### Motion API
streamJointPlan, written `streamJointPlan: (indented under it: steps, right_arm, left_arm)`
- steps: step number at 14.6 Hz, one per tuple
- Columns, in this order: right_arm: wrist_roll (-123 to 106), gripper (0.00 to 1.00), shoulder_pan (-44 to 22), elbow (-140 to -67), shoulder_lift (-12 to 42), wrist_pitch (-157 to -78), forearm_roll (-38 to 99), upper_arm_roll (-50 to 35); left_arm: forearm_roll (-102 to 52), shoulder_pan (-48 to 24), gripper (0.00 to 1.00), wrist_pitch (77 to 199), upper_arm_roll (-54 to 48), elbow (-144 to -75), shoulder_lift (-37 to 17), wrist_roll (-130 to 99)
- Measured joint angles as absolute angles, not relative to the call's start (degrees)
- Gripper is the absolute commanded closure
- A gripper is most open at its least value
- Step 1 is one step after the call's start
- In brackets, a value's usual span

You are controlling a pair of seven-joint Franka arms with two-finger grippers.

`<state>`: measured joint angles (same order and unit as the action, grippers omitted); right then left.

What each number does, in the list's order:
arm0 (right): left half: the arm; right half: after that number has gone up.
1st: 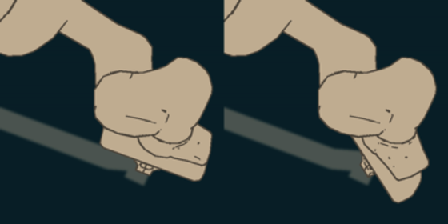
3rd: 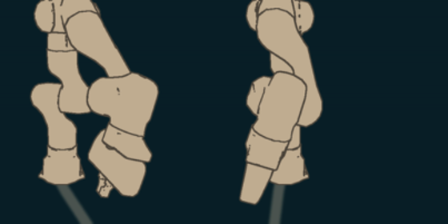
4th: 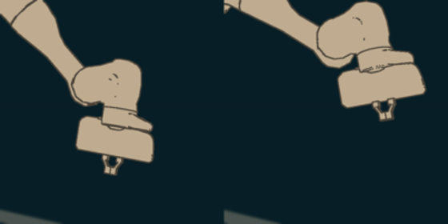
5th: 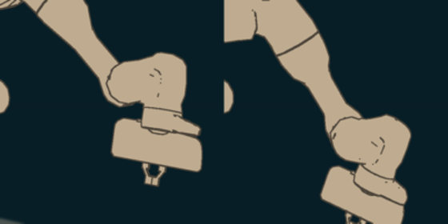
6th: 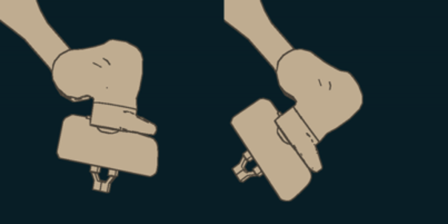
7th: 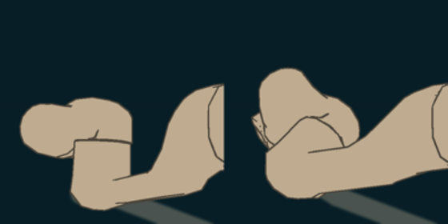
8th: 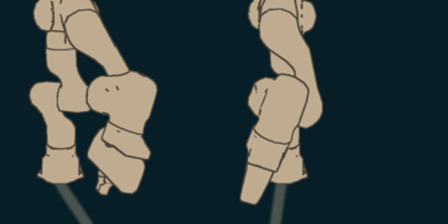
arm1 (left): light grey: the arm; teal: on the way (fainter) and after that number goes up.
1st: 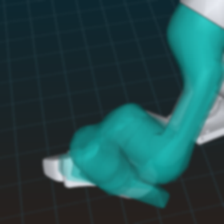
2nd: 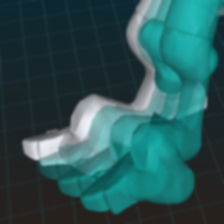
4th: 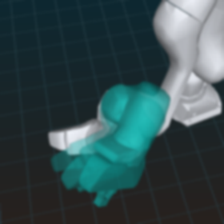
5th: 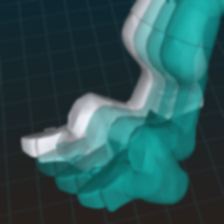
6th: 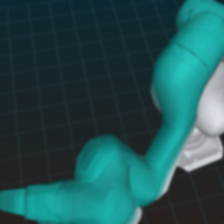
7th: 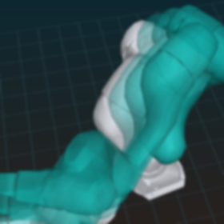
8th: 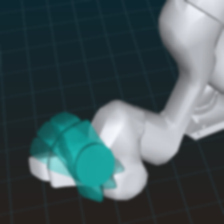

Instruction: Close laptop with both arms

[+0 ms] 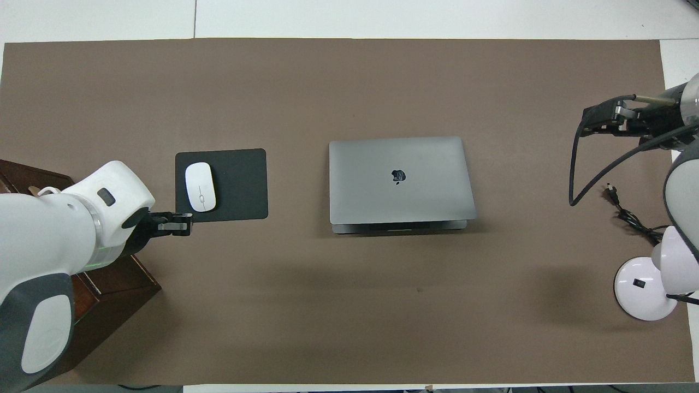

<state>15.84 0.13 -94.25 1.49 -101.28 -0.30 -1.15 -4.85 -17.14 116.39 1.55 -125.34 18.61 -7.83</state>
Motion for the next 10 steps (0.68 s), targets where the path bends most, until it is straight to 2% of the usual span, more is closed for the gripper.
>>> streamJointPlan:
  steps: [5, 10]
  right_arm:
    - [15.84, 0.0, -0.2, -95.59, 0.2, -101.28, -0.3, -1.18]
    - [15.44, 0.0, -0.4, -95.81, -0.09, -101.15, -2.17, -1.28]
  left_arm:
    - [-1.79, -10.35, 0.0, 114.38, 1.56, -124.38, 18.61, -5.96]
    - [-1.66, -3.2, 0.0, 108.18, 1.6, -118.13, 18.48, 2.33]
